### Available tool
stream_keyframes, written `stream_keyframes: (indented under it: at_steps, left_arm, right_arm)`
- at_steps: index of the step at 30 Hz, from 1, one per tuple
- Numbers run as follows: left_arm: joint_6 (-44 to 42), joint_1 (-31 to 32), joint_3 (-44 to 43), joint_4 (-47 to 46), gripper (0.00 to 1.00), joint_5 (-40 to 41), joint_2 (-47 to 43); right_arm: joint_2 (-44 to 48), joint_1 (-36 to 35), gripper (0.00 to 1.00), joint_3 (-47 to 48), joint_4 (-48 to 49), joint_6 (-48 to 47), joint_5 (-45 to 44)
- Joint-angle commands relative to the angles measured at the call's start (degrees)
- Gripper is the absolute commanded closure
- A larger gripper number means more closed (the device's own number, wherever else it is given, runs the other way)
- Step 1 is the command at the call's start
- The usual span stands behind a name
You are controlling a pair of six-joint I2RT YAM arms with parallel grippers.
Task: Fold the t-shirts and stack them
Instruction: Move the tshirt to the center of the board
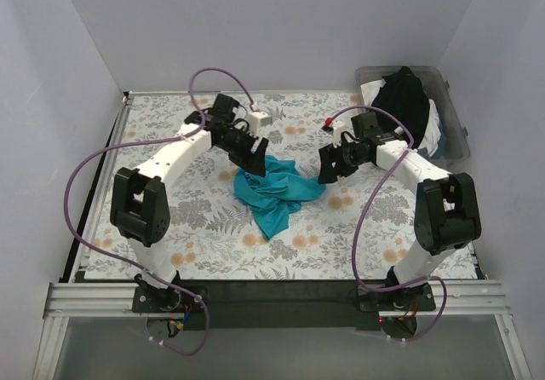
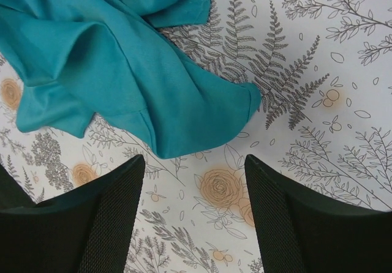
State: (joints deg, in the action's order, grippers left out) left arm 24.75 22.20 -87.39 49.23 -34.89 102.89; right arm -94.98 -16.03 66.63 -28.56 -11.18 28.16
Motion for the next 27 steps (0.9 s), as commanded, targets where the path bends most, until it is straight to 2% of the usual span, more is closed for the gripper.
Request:
stream_keyframes:
  at_steps: [1,8,17,20,24,25,27]
  left_arm:
    - [-4.1,6.4,-1.7,-3.2,0.41,4.8,-2.2]
    - [-5.4,17.3,-3.0,-5.2,0.42,11.2,2.0]
    - [-5.9,19.5,-3.8,-7.0,0.44,18.8,6.4]
    - [-6.3,19.5,-3.7,-6.6,0.52,20.2,6.6]
    - [-5.7,19.3,-3.7,-6.1,0.82,23.4,5.7]
    - [-5.2,19.0,-4.1,-6.1,0.96,23.7,4.6]
    - [-2.8,17.1,-5.9,-5.9,1.0,21.8,2.8]
  right_arm:
    - [-1.6,0.0,0.28,0.1,1.2,-1.6,-1.6]
    - [-3.8,0.6,0.3,-1.7,2.5,-1.7,-1.1]
    - [-2.5,1.5,0.3,-2.7,2.3,-1.7,0.9]
    - [-3.4,1.5,0.29,-2.6,2.3,-1.7,1.1]
    - [-4.1,1.6,0.3,-1.7,2.3,-1.1,1.6]
    - [-3.9,1.6,0.29,-1.3,2.3,-1.0,2.2]
    - [-2.4,1.6,0.28,-1.0,2.3,-1.0,2.9]
